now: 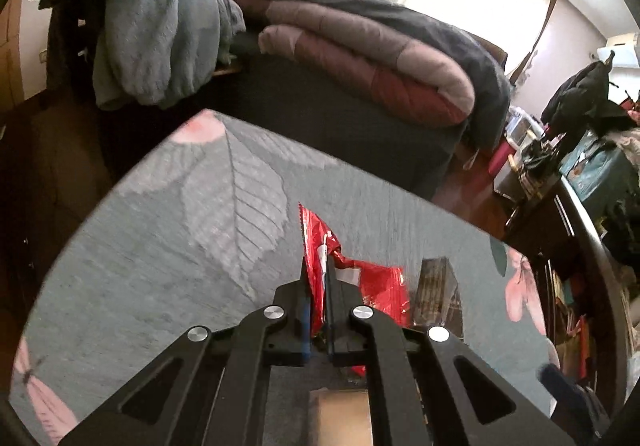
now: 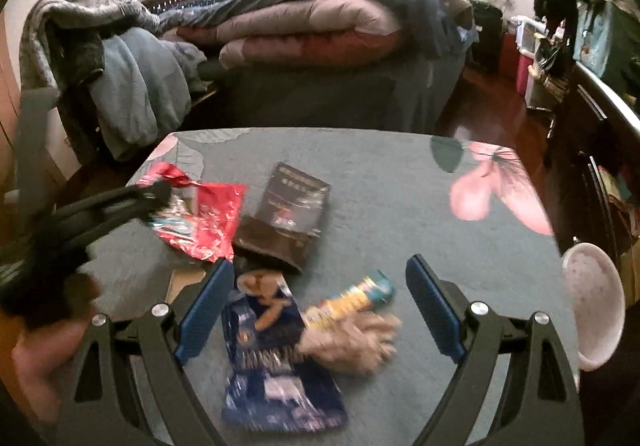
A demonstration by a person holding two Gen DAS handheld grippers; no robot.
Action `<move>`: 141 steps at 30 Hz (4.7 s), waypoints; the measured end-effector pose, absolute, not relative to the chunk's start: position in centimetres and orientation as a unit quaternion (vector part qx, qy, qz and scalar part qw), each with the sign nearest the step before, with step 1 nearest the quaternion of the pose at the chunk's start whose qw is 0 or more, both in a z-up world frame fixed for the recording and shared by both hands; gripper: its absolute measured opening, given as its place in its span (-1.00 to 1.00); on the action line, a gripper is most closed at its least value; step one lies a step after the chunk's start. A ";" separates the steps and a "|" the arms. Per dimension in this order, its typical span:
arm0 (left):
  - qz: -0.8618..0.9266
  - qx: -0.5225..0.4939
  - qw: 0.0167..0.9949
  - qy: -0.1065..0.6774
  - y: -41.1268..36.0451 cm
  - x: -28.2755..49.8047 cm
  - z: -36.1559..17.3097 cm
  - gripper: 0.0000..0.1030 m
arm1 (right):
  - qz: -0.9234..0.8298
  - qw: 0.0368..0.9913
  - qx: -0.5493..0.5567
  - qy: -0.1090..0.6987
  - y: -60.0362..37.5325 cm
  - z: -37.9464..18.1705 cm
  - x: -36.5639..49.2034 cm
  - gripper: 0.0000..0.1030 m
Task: Collect trash
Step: 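Grasp the red snack wrapper with the left tool while the right tool grasps the dark box, then carry the wrapper and box to the bin and open both tools, then return to the table and grasp the tan crumpled item with the left tool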
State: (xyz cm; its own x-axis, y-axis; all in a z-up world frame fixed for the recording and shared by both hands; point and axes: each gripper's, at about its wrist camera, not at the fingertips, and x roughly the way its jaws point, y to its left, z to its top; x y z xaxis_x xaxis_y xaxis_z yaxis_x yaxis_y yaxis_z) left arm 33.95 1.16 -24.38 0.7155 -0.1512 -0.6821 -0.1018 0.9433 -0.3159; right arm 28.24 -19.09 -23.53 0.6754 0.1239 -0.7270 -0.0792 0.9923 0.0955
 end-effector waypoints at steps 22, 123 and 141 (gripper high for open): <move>0.044 -0.139 0.940 0.308 5.9 29.8 -19.5 -0.90 | 0.047 0.889 0.020 0.455 -14.9 -26.6 35.5 0.06; -0.179 0.077 0.940 0.282 -28.7 23.6 -18.2 0.71 | -0.176 0.899 0.158 0.369 -47.8 -25.4 11.8 0.72; -0.114 -0.006 0.918 0.381 -14.3 23.6 -24.1 0.54 | -0.074 0.913 0.104 0.387 -36.2 -23.2 13.1 0.73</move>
State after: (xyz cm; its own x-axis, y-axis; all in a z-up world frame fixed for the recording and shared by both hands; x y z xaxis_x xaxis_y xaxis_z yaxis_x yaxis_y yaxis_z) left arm 23.56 -14.27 -24.05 0.6841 -0.2130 -0.6976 0.2044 0.9741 -0.0969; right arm 13.14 -36.18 -23.20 0.6894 -0.0542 -0.7223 0.2147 0.9677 0.1323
